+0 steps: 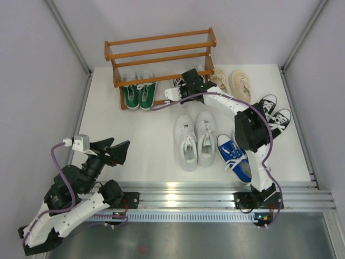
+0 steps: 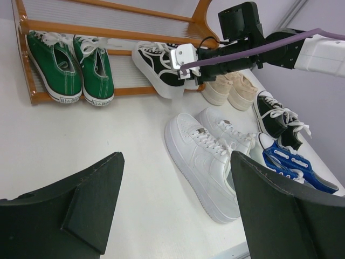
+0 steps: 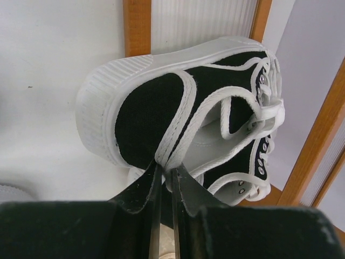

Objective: Place and organize the shoes onto the shoe shelf
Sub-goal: Place the shoe at the shoe shelf.

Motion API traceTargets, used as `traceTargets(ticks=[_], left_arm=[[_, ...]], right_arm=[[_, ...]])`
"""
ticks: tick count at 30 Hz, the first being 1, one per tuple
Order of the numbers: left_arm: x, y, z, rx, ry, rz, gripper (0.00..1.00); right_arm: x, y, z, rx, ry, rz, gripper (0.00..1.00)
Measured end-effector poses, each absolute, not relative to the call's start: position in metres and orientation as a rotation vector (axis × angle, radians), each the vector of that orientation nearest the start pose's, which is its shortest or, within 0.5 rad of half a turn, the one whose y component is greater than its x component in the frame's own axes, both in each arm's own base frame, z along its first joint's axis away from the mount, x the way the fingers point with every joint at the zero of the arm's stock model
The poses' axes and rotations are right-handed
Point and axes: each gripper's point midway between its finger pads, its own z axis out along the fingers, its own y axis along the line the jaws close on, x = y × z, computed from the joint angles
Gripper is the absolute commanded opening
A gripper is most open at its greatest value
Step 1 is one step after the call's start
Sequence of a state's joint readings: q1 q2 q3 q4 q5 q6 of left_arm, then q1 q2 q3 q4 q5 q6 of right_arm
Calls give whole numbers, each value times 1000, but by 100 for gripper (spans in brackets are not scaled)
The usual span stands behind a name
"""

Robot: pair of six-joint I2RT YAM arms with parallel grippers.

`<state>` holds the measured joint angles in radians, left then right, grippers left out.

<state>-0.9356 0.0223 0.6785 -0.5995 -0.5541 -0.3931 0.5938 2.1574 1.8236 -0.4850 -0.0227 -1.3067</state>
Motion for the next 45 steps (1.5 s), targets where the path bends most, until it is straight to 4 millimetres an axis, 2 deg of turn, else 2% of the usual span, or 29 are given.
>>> traceTargets(ticks=[13, 27, 36, 39, 43, 45], left_arm=[[151, -72, 290, -32, 1559, -637, 85], [151, -72, 290, -31, 1560, -637, 85], [151, -72, 290, -32, 1560, -637, 85], [151, -72, 289, -31, 1561, -636, 85], [151, -72, 288, -30, 1562, -635, 85], [151, -72, 288, -30, 1562, -635, 85]], right_arm=[[510, 294, 120, -1929, 1341, -382, 0], [525, 297, 156, -1781, 1298, -476, 0], [519, 290, 133, -1814, 1311, -500, 0], [515, 288, 124, -1835, 1317, -498, 8], [514, 286, 123, -1839, 1318, -507, 36], [515, 285, 125, -1839, 1311, -518, 42]])
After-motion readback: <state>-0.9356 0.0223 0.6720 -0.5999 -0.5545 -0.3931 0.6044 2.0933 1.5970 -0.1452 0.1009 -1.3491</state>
